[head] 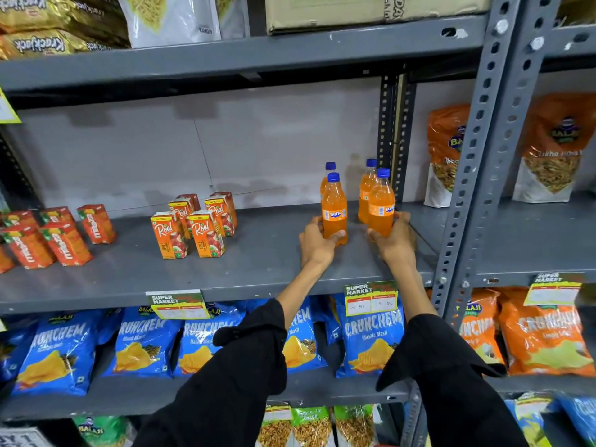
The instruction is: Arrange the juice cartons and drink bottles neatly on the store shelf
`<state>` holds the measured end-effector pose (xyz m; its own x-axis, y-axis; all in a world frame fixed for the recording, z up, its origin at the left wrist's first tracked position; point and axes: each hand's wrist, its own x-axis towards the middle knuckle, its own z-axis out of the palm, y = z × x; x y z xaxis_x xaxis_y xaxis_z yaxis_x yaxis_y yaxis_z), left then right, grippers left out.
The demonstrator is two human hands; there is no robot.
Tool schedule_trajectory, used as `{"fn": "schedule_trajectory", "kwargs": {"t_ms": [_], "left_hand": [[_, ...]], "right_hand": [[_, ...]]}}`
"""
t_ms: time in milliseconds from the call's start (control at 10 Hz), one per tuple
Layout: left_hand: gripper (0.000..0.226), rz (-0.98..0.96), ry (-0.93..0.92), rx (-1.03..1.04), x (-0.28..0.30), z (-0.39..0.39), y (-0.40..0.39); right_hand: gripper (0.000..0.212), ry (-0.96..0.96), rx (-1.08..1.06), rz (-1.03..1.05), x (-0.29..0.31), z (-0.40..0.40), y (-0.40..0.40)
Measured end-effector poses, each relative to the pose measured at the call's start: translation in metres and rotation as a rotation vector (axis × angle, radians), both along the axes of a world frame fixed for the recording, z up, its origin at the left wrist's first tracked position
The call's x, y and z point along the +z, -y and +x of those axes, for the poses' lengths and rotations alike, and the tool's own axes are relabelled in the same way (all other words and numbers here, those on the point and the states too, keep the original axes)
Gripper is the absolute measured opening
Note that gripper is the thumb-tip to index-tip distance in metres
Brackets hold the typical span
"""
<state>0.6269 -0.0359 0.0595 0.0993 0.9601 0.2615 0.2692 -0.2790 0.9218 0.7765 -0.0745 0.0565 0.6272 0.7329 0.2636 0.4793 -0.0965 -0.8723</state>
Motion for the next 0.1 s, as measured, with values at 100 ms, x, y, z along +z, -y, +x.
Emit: {"fn": "schedule_trajectory", "kwargs": {"t_ms": [100], "left_hand": [[0.069, -0.010, -0.007, -0.037, -0.0024, -0.0060, 0.0022]], "right_hand": [[0.071, 0.018, -0.024, 0.039, -0.0049, -0.0060, 0.0049]]}}
